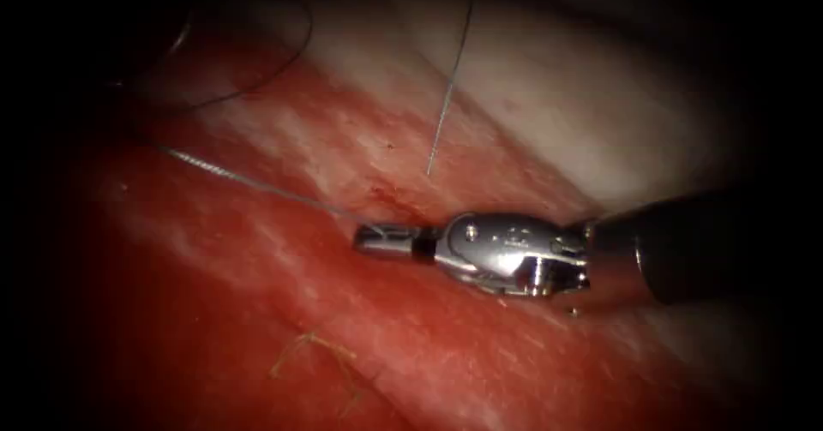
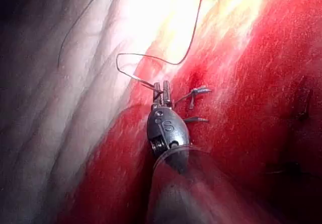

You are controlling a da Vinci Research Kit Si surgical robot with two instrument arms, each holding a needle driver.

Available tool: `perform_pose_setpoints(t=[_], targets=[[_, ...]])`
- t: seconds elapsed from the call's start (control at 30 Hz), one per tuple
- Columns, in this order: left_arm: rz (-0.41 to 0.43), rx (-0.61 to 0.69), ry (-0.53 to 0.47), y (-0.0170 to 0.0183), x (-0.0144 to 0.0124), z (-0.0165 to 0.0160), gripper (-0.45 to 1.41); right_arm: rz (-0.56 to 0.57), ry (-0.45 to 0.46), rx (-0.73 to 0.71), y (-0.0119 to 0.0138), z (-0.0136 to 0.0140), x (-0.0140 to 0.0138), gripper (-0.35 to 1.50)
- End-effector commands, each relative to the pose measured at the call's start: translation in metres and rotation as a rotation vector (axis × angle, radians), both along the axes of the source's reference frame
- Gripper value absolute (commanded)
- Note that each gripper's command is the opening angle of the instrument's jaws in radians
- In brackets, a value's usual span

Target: Wound Closure

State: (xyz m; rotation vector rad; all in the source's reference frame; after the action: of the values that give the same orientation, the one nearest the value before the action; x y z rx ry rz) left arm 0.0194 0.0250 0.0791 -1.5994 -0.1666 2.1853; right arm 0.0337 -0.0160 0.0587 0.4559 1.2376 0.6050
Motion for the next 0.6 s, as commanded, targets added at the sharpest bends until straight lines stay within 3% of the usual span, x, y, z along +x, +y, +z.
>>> perform_pose_setpoints(t=[0.03,0.3,0.6], targets=[[0.001,0.000,-0.003,-0.0001,-0.0006,0.0007,-0.45,-0.007,0.003,0.007,-0.0010,-0.0012,0.0004,-0.35],[0.000,-0.001,-0.007,-0.0002,-0.0015,0.0010,-0.45,-0.025,0.033,0.012,-0.0039,-0.0080,0.0007,-0.35],[0.005,0.000,-0.011,-0.0004,-0.0023,0.0010,-0.45,-0.066,0.046,0.013,-0.0070,-0.0134,0.0025,-0.35]])
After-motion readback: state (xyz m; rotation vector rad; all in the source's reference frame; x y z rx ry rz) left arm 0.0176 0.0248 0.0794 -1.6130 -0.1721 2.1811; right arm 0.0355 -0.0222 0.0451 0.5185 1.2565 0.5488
